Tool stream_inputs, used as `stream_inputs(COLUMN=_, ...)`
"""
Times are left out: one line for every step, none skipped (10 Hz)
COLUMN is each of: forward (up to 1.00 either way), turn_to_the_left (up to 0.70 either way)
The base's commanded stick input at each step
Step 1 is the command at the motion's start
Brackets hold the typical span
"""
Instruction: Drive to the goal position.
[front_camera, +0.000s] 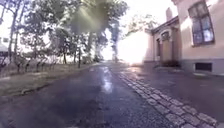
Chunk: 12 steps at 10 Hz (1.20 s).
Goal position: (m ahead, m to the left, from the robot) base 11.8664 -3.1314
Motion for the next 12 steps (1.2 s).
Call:
stream_inputs(forward=0.50, turn_to_the_left=0.00)
stream_inputs(forward=0.50, turn_to_the_left=0.00)
stream_inputs(forward=0.50, turn_to_the_left=0.00)
stream_inputs(forward=0.50, turn_to_the_left=0.00)
stream_inputs(forward=0.50, turn_to_the_left=0.00)
stream_inputs(forward=0.50, turn_to_the_left=0.00)
stream_inputs(forward=0.50, turn_to_the_left=0.00)
stream_inputs(forward=0.50, turn_to_the_left=0.00)
stream_inputs(forward=0.50, turn_to_the_left=0.00)
stream_inputs(forward=0.50, turn_to_the_left=0.00)
stream_inputs(forward=0.50, turn_to_the_left=0.00)
stream_inputs(forward=0.50, turn_to_the_left=0.00)
